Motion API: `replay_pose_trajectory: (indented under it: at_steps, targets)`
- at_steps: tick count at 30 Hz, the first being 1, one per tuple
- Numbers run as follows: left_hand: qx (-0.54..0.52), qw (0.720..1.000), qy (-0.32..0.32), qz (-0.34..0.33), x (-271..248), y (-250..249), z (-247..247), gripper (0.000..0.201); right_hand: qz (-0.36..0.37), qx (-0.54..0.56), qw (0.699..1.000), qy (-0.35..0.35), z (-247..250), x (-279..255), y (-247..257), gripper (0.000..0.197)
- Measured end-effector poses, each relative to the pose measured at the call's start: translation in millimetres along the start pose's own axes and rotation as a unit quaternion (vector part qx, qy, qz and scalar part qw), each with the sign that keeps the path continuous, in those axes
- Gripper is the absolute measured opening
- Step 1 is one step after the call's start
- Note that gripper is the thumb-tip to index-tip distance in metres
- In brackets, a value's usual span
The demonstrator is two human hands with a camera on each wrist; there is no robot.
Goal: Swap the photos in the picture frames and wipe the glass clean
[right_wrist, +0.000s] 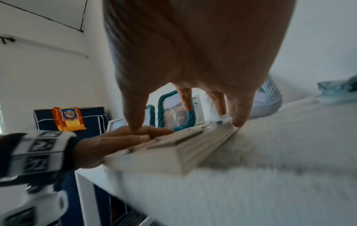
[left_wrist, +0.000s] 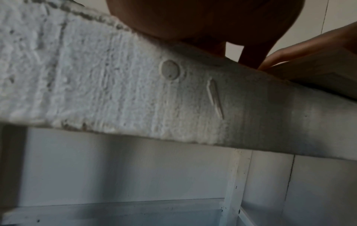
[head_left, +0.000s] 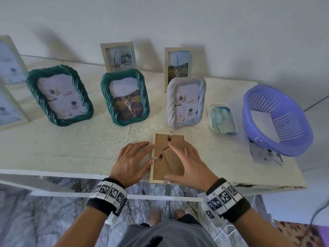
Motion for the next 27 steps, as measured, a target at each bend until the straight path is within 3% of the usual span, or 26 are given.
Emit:
replay_pose_trajectory:
  at_steps: [5, 22, 27]
  targets:
    - [0.011, 1.000, 0.004, -0.005, -0.3, -1.9, 0.9, 0.051, 0.009, -0.018, 1.000, -0.004, -18.1, -5.9, -3.7, 0.113]
    - [0.006, 1.000, 0.003, -0.003, -0.3, -5.0, 3.6, 0.052, 0.018, 0.056, 0.995, -0.081, -20.1, -3.5, -7.4, 0.083]
    - [-0.134, 0.984, 0.051, 0.108, 1.6, -15.5, 0.1, 0.054, 0.001, 0.092, 0.990, -0.103, -8.9, -6.1, -8.4, 0.060]
Point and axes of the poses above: each hand's wrist, its own x-axis towards the middle knuckle, its own z-axis out of the back of the hand, y = z × x, the point moved 8 cm from there along x, towards the middle knuckle, and after that the axes turned 9 degrees about z, right-handed, at the moved point
